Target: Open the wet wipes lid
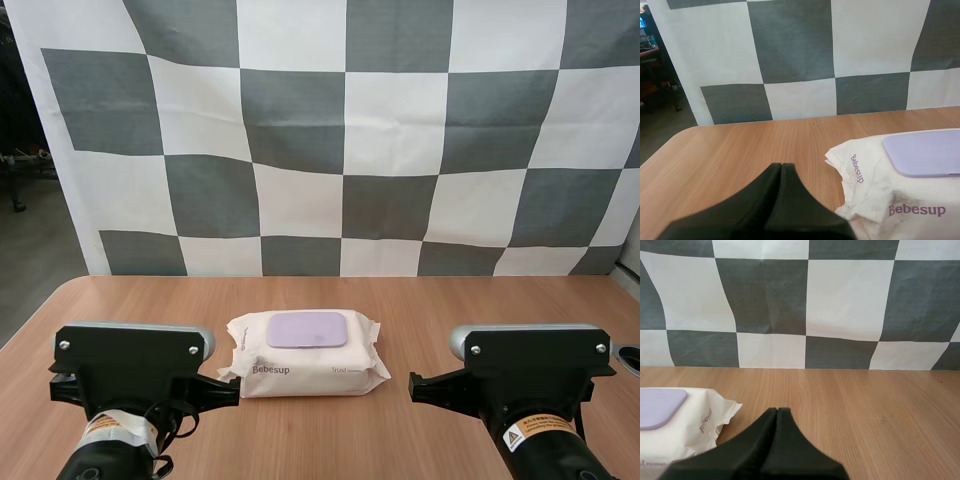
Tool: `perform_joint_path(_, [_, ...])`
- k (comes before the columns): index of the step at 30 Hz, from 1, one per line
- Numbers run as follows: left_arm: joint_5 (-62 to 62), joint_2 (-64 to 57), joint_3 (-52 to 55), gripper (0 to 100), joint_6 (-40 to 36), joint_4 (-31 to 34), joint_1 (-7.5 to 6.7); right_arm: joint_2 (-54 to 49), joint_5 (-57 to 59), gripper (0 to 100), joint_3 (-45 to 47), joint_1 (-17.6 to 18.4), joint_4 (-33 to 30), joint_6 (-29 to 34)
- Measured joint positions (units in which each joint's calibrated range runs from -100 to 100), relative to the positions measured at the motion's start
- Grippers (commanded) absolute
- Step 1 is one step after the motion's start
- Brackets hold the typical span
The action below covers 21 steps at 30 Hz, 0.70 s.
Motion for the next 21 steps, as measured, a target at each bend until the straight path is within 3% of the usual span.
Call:
perform_joint_path(12, [-0.67, 0.0, 0.0, 0, 0.0, 0.0, 0.0, 0.0, 0.0, 0, 0.0, 0.0, 0.76, 0.0])
perform_joint_path(21, [-15.17, 0.0, 0.0, 0, 0.0, -0.76, 0.0, 0.0, -0.16, 0, 0.0, 0.0, 4.11, 0.0])
